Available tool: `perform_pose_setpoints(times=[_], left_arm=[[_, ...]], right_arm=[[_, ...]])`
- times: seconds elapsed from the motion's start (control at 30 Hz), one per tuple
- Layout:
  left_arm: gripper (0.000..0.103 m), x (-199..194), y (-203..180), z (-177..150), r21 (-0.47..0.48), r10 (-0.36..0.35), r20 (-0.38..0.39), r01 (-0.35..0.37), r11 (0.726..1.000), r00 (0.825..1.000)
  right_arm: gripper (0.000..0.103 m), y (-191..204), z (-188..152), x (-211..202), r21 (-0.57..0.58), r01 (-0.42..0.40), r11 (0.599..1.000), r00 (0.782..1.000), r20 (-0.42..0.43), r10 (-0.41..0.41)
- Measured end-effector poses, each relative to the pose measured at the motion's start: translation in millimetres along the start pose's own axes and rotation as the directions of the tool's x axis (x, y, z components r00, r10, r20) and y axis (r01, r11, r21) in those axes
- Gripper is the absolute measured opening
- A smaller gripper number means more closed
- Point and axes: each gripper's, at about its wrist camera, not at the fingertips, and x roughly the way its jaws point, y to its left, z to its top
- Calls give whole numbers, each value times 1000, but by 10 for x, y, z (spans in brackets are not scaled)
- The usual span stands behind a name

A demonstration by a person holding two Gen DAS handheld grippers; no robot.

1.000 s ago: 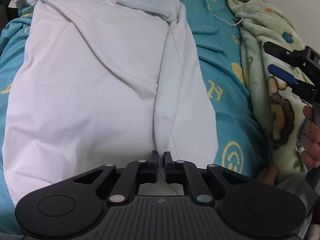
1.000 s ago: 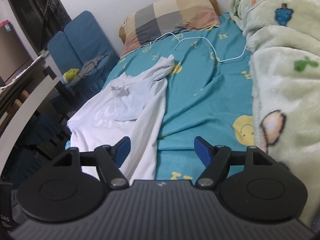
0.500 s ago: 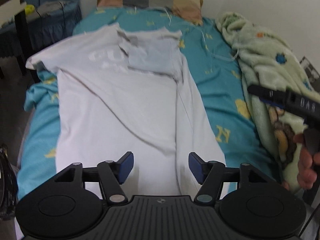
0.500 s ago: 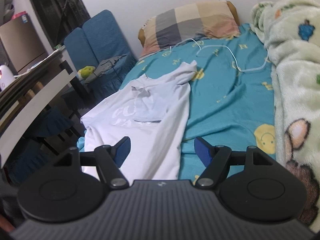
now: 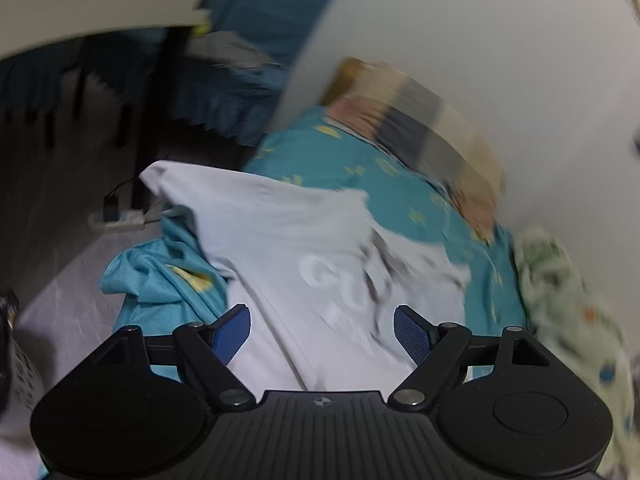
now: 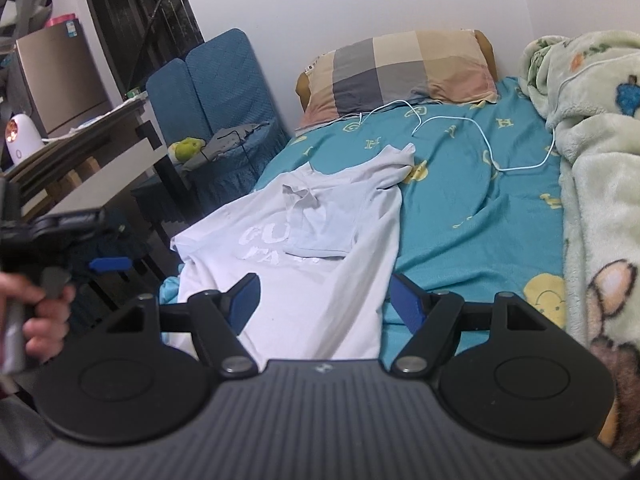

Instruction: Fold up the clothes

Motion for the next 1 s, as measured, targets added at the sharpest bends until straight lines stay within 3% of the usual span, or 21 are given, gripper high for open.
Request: perform_pose_setpoints(times=[0.07, 0.13, 0.43, 0.57, 0.67, 0.77, 0.8, 1.0], left_arm=[[81, 217, 269, 128, -114, 11, 13, -9, 993, 1000], [81, 441, 553, 214, -205, 23, 23, -18, 979, 999], [66, 1205, 1288, 450, -405, -43, 94, 78, 911, 995], [59, 1518, 1383, 510, -396, -40, 104, 79, 915, 994], [45, 1699, 1504, 511, -406, -35, 127, 84, 910, 991], [18, 1781, 1590, 559, -401, -21, 156, 82, 912, 988], [4, 1783, 1593, 576, -382, -16, 172, 82, 921, 985], [2, 1613, 1158, 718, -138, 59, 249, -25, 990, 967]], right_arm=[[76, 6, -6, 56, 11, -6, 1000, 1000, -7, 7], [87, 4, -6, 127, 25, -11, 1000, 1000, -13, 12], [85, 10, -32, 555, 73, -15, 997, 997, -69, 20], [85, 7, -83, 736, 85, -16, 996, 993, -111, 26], [85, 11, -123, 827, 86, -13, 996, 990, -137, 25], [85, 20, -134, 876, 79, -14, 997, 990, -140, 25], [85, 22, -136, 893, 75, -10, 997, 990, -142, 20], [85, -1, -126, 986, 104, 3, 995, 987, -160, 14]])
